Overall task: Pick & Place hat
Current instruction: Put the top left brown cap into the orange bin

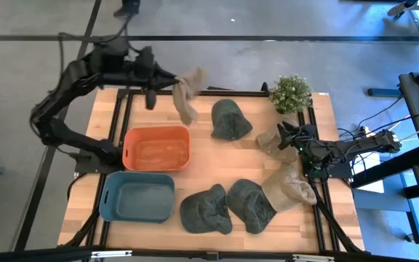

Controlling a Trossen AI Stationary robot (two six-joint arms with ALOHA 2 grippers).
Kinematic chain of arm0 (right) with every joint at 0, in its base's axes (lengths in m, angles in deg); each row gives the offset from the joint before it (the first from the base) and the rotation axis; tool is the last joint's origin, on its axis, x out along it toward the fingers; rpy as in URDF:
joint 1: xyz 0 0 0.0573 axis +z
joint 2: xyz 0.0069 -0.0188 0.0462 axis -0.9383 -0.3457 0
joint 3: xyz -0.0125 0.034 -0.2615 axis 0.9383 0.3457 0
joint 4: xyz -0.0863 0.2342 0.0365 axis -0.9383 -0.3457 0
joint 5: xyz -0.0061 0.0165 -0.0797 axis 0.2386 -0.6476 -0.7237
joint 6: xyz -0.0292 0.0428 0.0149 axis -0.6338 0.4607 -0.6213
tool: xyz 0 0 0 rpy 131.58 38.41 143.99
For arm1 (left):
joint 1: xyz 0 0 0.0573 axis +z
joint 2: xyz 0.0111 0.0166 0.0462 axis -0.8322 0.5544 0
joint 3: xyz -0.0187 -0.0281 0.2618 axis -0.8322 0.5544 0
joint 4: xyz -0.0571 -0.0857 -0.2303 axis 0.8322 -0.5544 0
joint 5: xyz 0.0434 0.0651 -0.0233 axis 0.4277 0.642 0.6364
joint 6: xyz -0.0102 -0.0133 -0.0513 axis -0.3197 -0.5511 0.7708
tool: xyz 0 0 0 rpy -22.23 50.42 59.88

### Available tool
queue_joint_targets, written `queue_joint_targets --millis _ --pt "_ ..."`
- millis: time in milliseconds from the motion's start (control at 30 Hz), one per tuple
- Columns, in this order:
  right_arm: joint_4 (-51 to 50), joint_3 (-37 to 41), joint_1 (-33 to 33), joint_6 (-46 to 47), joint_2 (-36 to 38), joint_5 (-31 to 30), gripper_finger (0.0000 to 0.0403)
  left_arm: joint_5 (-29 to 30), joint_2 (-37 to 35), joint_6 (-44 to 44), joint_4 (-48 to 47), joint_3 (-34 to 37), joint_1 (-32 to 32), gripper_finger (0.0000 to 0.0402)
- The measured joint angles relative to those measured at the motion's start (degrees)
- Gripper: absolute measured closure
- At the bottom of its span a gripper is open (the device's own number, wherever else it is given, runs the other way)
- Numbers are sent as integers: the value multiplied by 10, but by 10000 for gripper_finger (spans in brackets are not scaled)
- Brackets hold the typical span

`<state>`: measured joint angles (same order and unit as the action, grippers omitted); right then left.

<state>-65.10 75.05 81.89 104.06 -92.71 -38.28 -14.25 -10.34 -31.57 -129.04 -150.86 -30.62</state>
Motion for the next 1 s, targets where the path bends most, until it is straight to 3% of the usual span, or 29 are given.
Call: queue_joint_targets --millis 167,400,767,1000 --pt "6 0 0 52 0 37 224 1 -33 39 -24 0 -53 374" --pt "9 0 0 58 0 54 224 4 -44 43 -106 0 -141 374" --pt "12 0 0 57 0 78 224 21 -29 86 -97 22 -241 373" --pt "13 0 0 57 0 81 224 165 -5 169 -128 22 -273 373"
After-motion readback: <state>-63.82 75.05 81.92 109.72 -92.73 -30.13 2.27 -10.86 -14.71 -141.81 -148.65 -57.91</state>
